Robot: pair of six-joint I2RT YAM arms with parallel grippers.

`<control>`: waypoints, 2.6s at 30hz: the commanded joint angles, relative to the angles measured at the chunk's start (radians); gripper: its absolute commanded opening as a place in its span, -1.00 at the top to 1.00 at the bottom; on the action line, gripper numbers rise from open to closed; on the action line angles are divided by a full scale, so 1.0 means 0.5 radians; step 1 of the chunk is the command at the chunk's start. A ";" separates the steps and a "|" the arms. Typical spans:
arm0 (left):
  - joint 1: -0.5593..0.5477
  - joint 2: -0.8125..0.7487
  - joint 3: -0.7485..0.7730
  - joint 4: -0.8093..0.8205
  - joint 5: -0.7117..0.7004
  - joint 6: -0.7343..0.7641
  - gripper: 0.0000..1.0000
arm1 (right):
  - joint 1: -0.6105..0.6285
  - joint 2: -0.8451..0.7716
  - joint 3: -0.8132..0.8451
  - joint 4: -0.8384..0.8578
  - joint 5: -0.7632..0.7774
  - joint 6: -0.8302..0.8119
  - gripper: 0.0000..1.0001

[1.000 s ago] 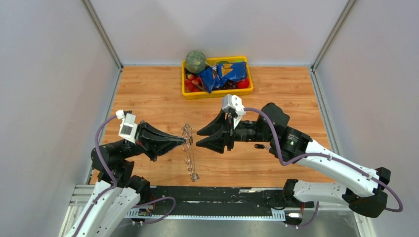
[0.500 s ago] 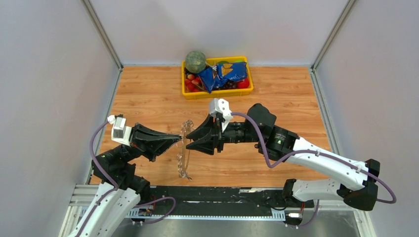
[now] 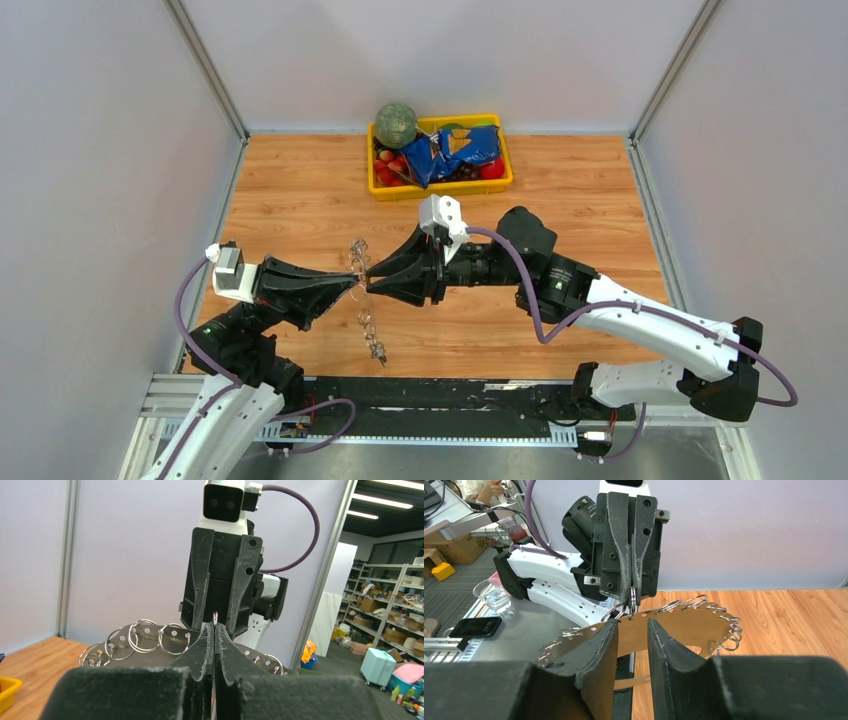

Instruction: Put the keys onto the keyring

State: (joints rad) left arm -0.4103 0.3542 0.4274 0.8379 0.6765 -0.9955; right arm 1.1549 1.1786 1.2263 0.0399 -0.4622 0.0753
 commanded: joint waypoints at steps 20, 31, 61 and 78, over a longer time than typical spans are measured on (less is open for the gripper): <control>-0.004 -0.032 -0.058 0.240 -0.055 -0.035 0.99 | 0.077 0.097 0.174 0.133 -0.024 -0.041 1.00; -0.005 -0.016 -0.047 0.115 -0.009 0.026 0.85 | 0.108 0.021 0.125 0.119 0.038 -0.104 1.00; -0.004 -0.012 0.693 -1.561 0.591 0.949 -0.30 | 0.105 -0.057 0.294 -0.890 -0.059 -0.208 1.00; -0.004 0.362 1.053 -2.306 0.939 1.235 -0.18 | 0.105 0.157 0.543 -1.296 -0.157 -0.186 1.00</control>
State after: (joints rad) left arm -0.4110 0.5095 0.9104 -0.2237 1.1007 -0.4309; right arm 1.2030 1.2469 1.4208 -0.5865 -0.5179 -0.0139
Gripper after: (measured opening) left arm 0.608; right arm 0.003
